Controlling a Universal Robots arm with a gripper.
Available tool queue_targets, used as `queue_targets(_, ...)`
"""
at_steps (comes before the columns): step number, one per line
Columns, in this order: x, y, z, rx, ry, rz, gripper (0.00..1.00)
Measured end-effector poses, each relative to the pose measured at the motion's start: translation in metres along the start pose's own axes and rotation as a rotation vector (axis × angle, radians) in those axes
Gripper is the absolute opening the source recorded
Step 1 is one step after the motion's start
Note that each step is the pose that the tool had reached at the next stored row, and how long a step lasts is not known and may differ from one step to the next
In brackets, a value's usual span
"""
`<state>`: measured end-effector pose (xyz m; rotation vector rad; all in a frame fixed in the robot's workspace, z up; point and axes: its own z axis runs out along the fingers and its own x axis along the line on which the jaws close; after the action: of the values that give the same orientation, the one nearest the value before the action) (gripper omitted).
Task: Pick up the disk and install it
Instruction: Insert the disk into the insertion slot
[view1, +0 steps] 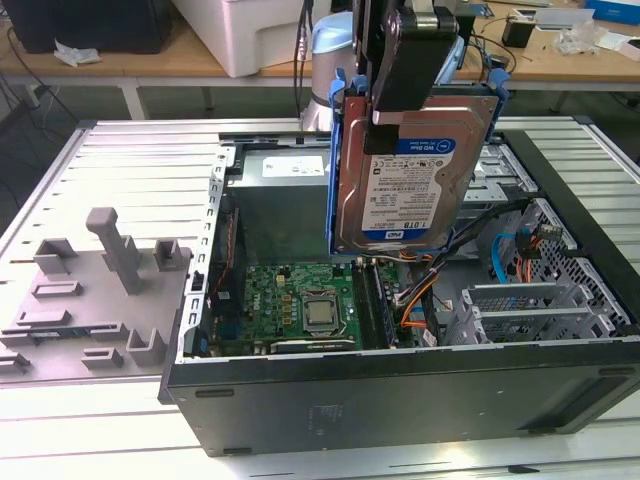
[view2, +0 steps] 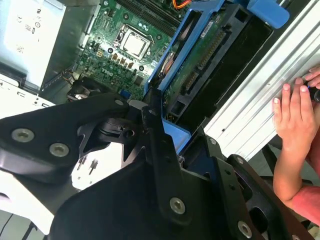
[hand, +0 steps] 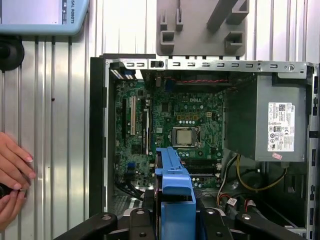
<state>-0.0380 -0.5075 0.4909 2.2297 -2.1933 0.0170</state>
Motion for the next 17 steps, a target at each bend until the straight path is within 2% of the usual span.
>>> queue_targets(9, 0.0, -0.0014, 0.0, 0.0, 0.0, 0.0, 0.37)
queue_targets(12, 0.0001, -0.0056, 0.0, 0.0, 0.0, 0.0, 0.37)
queue_targets(17, 0.0008, -0.0176, 0.0, 0.0, 0.0, 0.0, 0.37)
